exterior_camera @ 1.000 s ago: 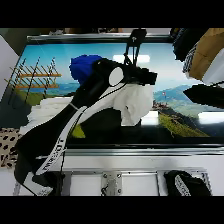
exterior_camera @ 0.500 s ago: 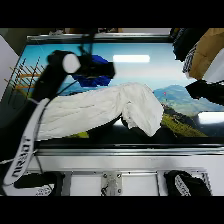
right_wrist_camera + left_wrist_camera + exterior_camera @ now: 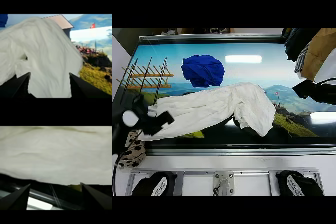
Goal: Fold the clothes and pants, and hang the long-sleeved shirts on hangers.
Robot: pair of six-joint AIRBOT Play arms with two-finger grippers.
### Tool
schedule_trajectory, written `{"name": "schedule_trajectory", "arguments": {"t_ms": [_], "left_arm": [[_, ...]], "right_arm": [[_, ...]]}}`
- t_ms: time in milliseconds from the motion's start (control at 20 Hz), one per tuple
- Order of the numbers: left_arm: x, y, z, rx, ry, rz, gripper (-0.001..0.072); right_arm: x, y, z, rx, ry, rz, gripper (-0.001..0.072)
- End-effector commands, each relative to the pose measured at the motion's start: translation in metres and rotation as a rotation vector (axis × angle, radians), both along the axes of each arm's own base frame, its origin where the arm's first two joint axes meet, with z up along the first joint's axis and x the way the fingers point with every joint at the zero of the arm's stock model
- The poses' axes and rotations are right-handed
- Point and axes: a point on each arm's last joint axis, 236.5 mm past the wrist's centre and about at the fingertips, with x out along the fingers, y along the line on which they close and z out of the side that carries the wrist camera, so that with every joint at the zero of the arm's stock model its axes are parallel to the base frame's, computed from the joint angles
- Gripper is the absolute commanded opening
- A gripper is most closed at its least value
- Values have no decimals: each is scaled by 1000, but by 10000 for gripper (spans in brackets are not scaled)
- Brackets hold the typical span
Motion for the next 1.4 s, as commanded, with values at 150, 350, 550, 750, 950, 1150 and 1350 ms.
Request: {"name": "schedule_trajectory", "arguments": {"t_ms": [150, 350, 550, 750, 950, 1150, 1350], "left_arm": [[-69, 49, -50, -72, 47, 398, 690], [-55, 54, -62, -152, 24, 501, 690], [-38, 46, -84, -217, 54, 529, 691], [0, 37, -82, -182, 17, 419, 691], [23, 22, -89, -184, 54, 338, 419], [52, 13, -73, -164, 6, 237, 9], [75, 9, -36, -145, -108, 193, 9]], "right_arm": [[0, 10, -22, 56, 60, 15, 532], [-1, 14, -27, 78, 73, 19, 532], [-2, 14, -28, 78, 76, 21, 532], [-8, 11, -35, 58, 112, 25, 533], [-23, -9, -77, 48, 230, -23, 534], [-65, -16, -167, 124, 455, -93, 551], [-95, 6, -239, 190, 590, -107, 672]]}}
